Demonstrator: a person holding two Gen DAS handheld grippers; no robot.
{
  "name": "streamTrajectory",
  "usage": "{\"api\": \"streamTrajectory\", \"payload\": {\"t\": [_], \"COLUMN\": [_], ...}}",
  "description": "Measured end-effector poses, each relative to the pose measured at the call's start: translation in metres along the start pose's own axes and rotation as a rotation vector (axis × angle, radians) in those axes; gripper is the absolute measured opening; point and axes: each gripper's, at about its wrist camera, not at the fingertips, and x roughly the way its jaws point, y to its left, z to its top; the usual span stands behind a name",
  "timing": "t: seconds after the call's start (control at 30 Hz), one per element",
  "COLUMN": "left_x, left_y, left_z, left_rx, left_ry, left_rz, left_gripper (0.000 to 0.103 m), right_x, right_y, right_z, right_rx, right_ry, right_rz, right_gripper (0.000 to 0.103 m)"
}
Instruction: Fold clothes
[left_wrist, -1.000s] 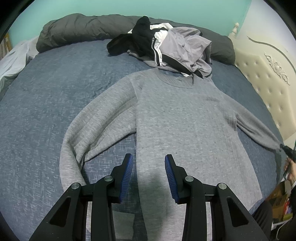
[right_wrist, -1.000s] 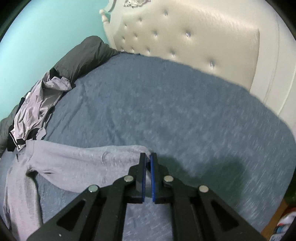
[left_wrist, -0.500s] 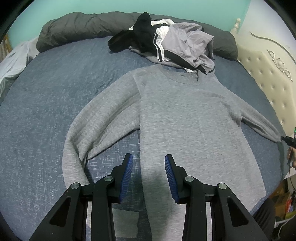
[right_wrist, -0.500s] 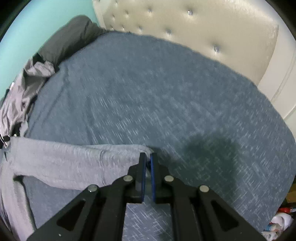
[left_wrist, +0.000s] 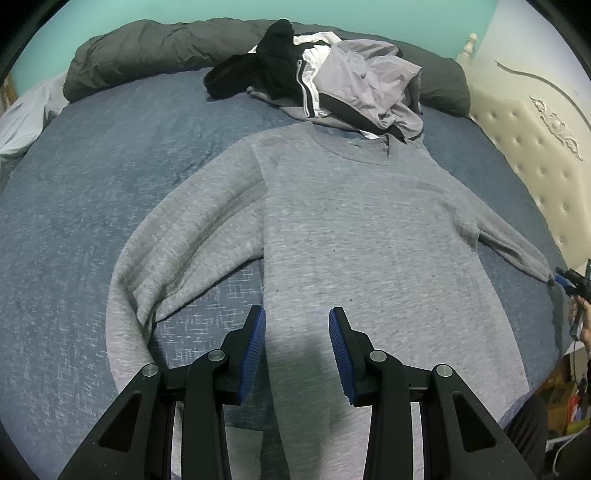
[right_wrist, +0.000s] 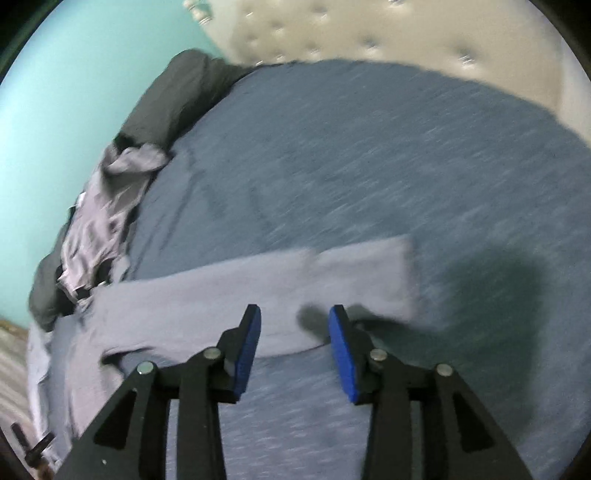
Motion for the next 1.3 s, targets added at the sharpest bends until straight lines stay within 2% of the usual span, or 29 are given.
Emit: {"api": "streamTrajectory", "payload": {"t": [0.2, 0.3, 0.43, 0.6, 0.83, 0.93, 0.97, 1.07, 1.2, 1.3], "left_x": [-0.006, -0.008, -0.007, -0.006, -0.003, -0.001, -0.001, -0.001, -0.002, -0.005], "left_y": [-0.004, -0.003, 0.001, 0.008, 0.021, 0.025, 0.026, 0.029, 0.032, 0.032], "left_z": [0.003, 0.004, 0.003, -0.001, -0.005, -0.007, -0.008, -0.010, -0.009, -0.009], "left_rx": [0.012, 0.011, 0.002, -0.003, -0.021, -0.026, -0.027, -0.031, -0.040, -0.037], "left_ry": [-0.009, -0.013, -0.011, -0.004, -0.003, 0.001, 0.003, 0.006, 0.000, -0.004], "left_rz": [-0.005, -0.007, -0.012, -0.014, -0.015, -0.015, -0.015, -0.011, -0.010, -0.010], "left_gripper": [0.039, 0.039, 0.039, 0.039, 0.039, 0.039, 0.039, 0.039, 0.039, 0.039], "right_x": [0.029, 0.043, 0.057, 0.070, 0.093, 0.104, 0.105, 0.104, 0.089, 0.069], "right_y": [0.062, 0.088, 0.116, 0.160, 0.185, 0.186, 0.187, 0.185, 0.187, 0.193], "right_z": [-0.012, -0.017, -0.020, -0.024, -0.044, -0.054, -0.056, -0.060, -0.062, -0.066], "right_rx": [-0.080, -0.108, -0.141, -0.406, -0.703, -0.807, -0.825, -0.852, -0.888, -0.901], "right_ry": [0.086, 0.115, 0.135, 0.136, 0.142, 0.150, 0.149, 0.147, 0.114, 0.094], "right_rz": [0.070, 0.089, 0.109, -0.012, -0.190, -0.253, -0.258, -0.246, -0.203, -0.132], "right_gripper": [0.040, 0.052, 0.053, 0.053, 0.053, 0.033, 0.023, 0.008, 0.005, 0.005]}}
